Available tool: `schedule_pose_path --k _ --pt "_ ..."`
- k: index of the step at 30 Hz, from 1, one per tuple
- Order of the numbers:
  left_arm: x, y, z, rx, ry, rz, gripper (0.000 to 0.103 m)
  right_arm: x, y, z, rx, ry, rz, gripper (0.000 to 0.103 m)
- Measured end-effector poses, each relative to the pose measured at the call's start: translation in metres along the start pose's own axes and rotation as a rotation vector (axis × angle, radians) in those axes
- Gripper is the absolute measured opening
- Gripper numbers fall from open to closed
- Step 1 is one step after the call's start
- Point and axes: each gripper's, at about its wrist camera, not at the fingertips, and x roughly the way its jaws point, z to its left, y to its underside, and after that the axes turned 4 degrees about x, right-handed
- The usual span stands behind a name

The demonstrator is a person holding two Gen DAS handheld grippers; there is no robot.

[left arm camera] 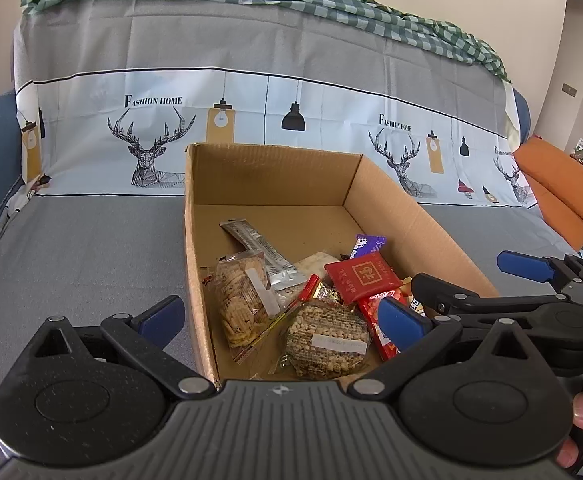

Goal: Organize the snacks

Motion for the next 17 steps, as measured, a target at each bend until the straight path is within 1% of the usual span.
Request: schedule_pose_path --k 10,17 --pt "0.0001 0.0013 -0.0003 0.000 0.001 -0.002 0.102 0.0001 -0.0001 -0.0005 0.002 -0.001 0.002 0.102" --pt "-0.0017 0.0009 -0.0019 0.006 0.011 -0.019 0.103 -0.0006 -0.0007 -0.0010 0.005 -0.001 0.001 0.102"
